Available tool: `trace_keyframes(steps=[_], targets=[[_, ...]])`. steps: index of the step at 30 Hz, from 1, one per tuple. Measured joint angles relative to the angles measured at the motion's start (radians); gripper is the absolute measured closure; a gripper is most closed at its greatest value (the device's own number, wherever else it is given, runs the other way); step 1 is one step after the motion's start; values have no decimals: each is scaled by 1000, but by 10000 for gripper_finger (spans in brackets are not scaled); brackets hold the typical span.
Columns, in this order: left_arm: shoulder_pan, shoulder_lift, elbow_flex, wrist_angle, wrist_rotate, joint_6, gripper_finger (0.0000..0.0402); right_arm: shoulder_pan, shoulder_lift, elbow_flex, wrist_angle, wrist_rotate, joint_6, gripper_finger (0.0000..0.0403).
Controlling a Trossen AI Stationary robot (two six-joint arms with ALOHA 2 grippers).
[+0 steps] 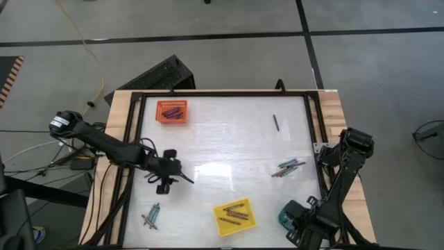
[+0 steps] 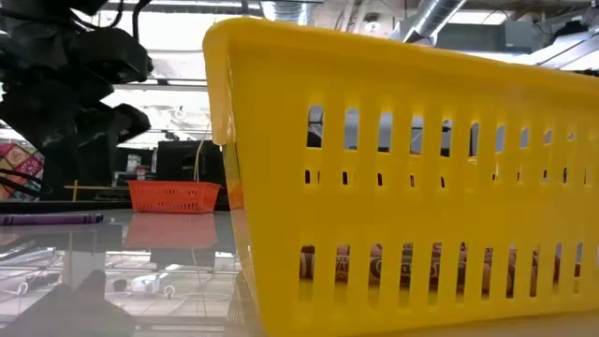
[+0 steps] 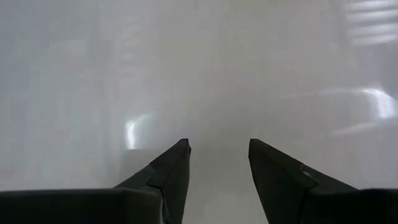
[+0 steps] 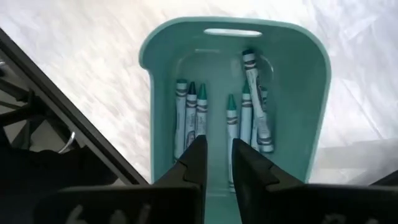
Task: Sort crayons
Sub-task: Put the purple crayon into the orange bin
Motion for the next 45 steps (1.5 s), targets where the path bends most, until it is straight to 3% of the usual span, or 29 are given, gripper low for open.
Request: trace_keyframes(steps=[4,11,15,23,29,45], targets=[[-6,-84,0,-172,-87,-133,260,0,0,0,-26,-2,0,334],[-6,-216,0,-545,-94,-421,264,0,0,0,-47,0,-18,334],[-7,-240,0,-642,-78,-506,264,-2,0,0,-58,15,-26,334],[-21,-171,0,-668,-21,-511,264,-2,0,0,-66,28,-30,334],[-63,-90,-32,-629,80,-538,264,-2,0,0,-65,33,-29,334],[-87,-55,-62,-532,39,-555,264,-2,0,0,-63,77,-44,334]])
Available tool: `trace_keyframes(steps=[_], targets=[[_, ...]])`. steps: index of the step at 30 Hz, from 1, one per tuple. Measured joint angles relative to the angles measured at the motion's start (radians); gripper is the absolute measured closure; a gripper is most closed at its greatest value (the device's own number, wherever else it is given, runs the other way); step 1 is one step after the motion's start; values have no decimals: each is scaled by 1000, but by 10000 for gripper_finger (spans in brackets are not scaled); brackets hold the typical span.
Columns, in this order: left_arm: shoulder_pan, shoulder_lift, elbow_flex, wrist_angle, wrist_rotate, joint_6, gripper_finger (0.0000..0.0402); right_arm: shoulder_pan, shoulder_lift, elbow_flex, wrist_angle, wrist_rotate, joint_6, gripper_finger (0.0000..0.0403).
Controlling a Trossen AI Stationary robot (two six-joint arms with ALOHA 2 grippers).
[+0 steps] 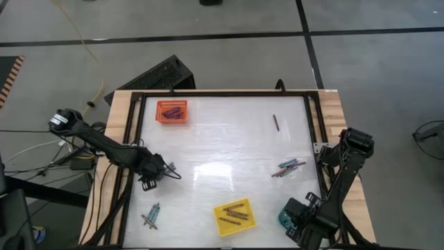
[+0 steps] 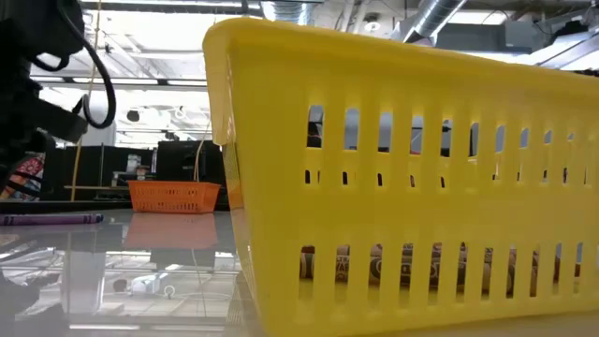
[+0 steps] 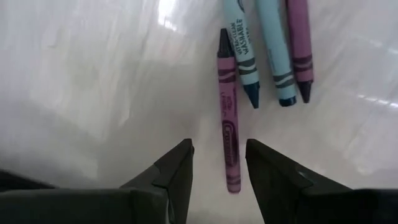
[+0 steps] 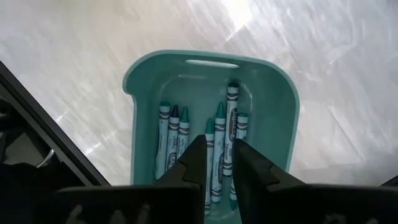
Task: Sort crayons
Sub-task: Put the purple crayon into the orange bin
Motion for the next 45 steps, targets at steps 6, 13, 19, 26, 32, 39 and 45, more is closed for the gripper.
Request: trace_keyframes(steps=[6,13,19,26,32,39,45], targets=[[0,-6,-69,41,33,-55,264,0,0,0,3,2,-2,334],[0,-24,-66,32,3,-56,324,0,0,0,0,2,-5,334],[1,-24,-66,32,-27,-38,392,0,0,0,-1,16,-5,334],[35,-24,-66,30,-72,-26,398,0,0,0,-2,29,-10,334],[76,-24,-67,29,-144,13,399,0,0,0,-5,30,-11,334],[127,-21,-36,8,-286,71,401,0,0,0,-10,34,-11,334],[158,-21,5,2,-310,98,401,0,0,0,-9,36,-11,334]])
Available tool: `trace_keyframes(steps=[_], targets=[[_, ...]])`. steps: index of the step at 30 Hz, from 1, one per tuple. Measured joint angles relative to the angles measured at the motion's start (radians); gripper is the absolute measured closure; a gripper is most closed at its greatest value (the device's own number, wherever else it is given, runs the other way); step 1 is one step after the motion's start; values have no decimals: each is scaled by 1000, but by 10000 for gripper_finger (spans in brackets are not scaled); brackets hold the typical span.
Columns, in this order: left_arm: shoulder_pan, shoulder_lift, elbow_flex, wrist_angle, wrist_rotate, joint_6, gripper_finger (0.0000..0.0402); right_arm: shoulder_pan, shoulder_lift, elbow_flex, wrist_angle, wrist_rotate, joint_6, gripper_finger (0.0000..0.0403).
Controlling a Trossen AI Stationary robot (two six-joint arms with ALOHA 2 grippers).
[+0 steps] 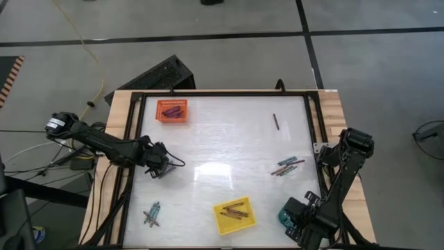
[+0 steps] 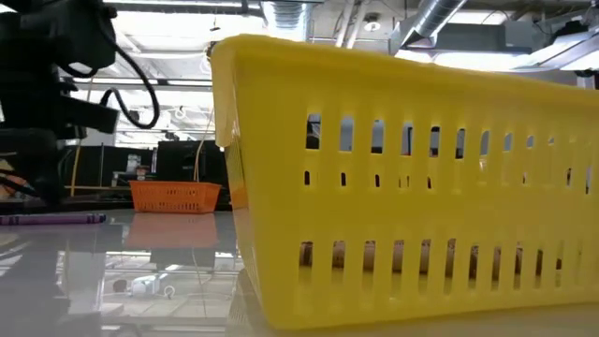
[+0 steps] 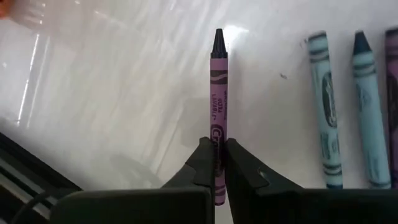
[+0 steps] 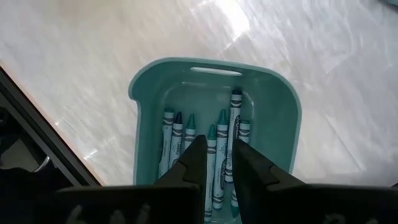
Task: Sort crayons
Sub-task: Put the purple crayon into the orange bin
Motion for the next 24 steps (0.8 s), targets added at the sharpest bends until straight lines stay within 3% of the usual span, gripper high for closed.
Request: trace_keyframes(steps=[14,24], targets=[[117,-2,145,111,-193,179,401,-21,0,0,-45,28,0,334],[299,-2,183,293,-196,404,401,-22,0,0,-97,61,17,334]])
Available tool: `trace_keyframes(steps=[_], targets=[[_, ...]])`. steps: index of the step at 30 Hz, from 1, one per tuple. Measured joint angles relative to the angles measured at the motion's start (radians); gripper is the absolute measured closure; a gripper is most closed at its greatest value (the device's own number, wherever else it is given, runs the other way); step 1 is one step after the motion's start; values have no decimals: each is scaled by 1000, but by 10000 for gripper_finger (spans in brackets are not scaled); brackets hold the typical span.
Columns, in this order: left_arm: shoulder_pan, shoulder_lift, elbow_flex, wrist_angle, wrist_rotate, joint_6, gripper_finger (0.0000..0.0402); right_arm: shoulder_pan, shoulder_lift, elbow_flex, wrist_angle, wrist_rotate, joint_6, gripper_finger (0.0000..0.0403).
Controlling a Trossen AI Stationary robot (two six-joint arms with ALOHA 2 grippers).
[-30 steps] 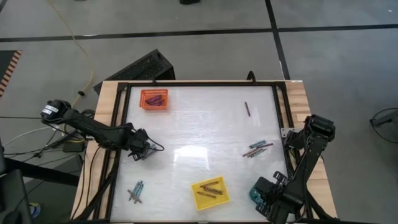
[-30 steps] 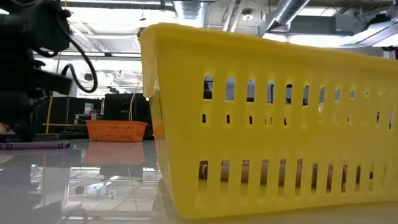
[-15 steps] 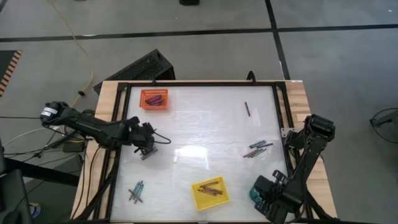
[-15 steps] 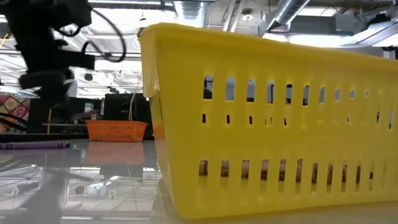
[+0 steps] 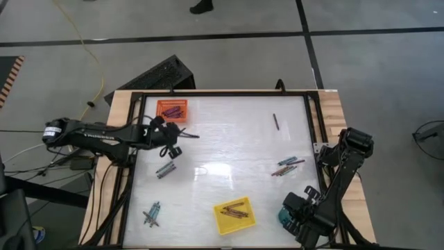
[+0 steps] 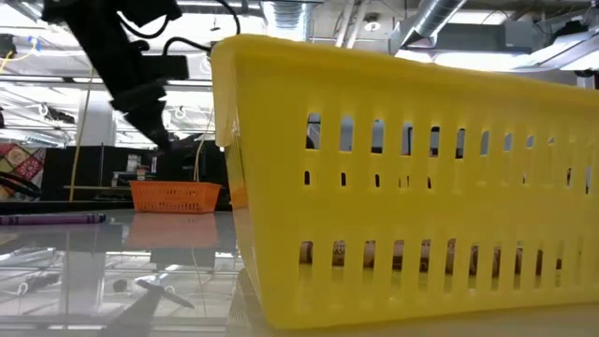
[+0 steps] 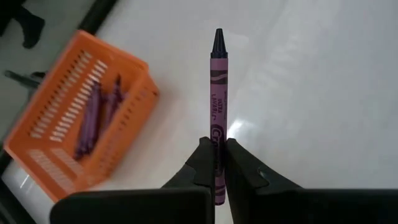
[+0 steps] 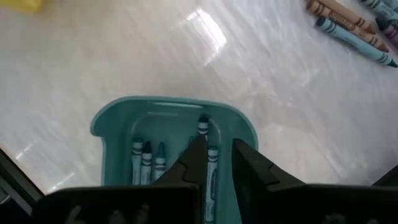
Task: Sort crayons
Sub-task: Put the purple crayon into the orange bin
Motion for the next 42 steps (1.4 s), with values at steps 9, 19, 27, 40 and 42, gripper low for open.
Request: trace_keyframes(steps=[9,19,27,40,42], targets=[[224,11,1,94,84,167,401,0,0,0,-5,51,-1,334],[490,11,1,144,231,352,401,-5,0,0,-19,101,-9,334],[608,11,1,147,286,463,401,-6,0,0,-39,120,-9,334],[690,102,176,12,311,596,400,-49,0,0,-55,124,-44,334],[694,159,212,-13,310,614,399,-50,0,0,-56,124,-44,334]])
